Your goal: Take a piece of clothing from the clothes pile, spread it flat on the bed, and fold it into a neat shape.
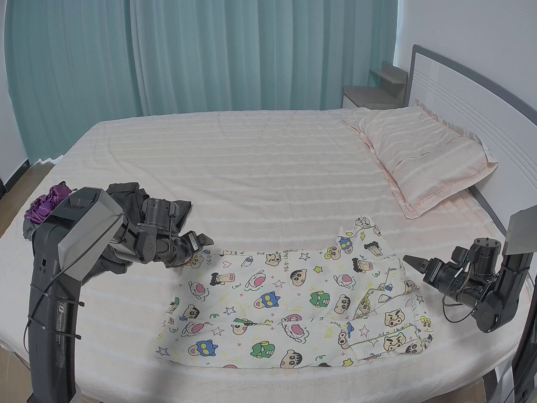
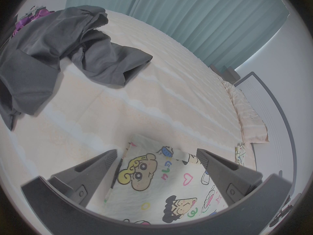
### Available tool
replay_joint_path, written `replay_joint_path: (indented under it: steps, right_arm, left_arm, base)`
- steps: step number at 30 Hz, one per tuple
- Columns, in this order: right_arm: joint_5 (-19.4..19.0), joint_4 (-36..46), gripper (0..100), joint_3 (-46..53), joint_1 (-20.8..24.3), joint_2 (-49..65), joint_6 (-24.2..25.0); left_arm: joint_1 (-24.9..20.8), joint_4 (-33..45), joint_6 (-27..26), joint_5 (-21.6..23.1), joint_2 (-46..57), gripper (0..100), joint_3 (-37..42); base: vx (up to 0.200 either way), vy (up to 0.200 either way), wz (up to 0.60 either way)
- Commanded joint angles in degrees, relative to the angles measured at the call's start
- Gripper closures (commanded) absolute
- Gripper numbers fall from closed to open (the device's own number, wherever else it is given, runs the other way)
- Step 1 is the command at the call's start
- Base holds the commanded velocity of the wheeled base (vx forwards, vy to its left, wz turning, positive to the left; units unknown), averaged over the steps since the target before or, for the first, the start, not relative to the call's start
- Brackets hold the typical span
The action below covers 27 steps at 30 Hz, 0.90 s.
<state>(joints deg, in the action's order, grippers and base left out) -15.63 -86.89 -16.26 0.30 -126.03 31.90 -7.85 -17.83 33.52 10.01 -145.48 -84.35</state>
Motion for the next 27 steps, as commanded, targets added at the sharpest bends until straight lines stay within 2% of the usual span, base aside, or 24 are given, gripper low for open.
replay_joint_path:
  steps: [1, 11, 12, 15, 16, 18, 19, 20, 22, 25, 27]
  right_arm:
    - [-0.02, -0.03, 0, -0.09, 0.05, -0.01, 0.00]
    - [-0.02, 1.64, 0, -3.95, 0.31, -0.36, -0.09]
    - [-0.10, 2.43, 0, -4.74, 0.31, -0.45, -0.09]
    - [-0.02, 12.10, 0, -13.36, 1.54, -1.15, -0.09]
    - [-0.02, 12.10, 0, -13.36, 1.54, -1.15, -0.09]
    - [0.07, 22.38, 0, -21.35, 1.89, -2.03, -0.26]
    - [0.07, 23.00, 0, -21.88, 1.89, -2.12, -0.26]
    - [0.07, 29.59, 0, -27.16, 2.24, -2.82, -0.35]
    - [0.07, 35.39, 0, -32.87, 2.33, -4.40, -0.44]
    - [0.07, 37.85, 0, -35.68, 2.33, -5.63, -0.61]
    - [0.16, 41.10, 0, -42.36, 2.51, -10.20, -1.93]
  left_arm:
    - [-0.15, -0.27, -0.04, 1.42, -0.86, 0, -0.47]
    - [-0.59, 0.26, 0.05, 2.12, -2.88, 0, -3.54]
    - [-0.59, 0.17, 0.05, 2.12, -2.88, 100, -3.46]
    - [-0.59, -0.09, 0.23, 1.51, -2.70, 100, -3.37]
    - [-0.59, -0.09, 0.23, 1.51, -2.70, 100, -3.37]
    - [-0.50, -0.09, 0.31, 0.89, -2.35, 100, -2.93]
    - [-0.50, -0.09, 0.40, 0.89, -2.26, 100, -2.93]
    - [-0.41, -0.01, 0.67, 0.36, -1.56, 100, -2.40]
    - [-0.24, 0.08, 0.75, -0.34, -0.68, 100, -1.96]
    - [-0.15, 0.08, 0.75, -0.69, -0.42, 100, -1.87]
    - [-0.06, 0.17, 0.75, -1.57, -0.06, 100, -1.87]
  base:
    - [0.000, 0.000, 0.00]
    - [0.000, 0.000, 0.00]
    - [0.000, 0.000, 0.00]
    - [0.000, 0.000, 0.00]
    - [0.000, 0.000, 0.00]
    - [0.000, 0.000, 0.00]
    - [0.000, 0.000, 0.00]
    - [0.000, 0.000, 0.00]
    - [0.000, 0.000, 0.00]
    - [0.000, 0.000, 0.00]
    - [0.000, 0.000, 0.00]
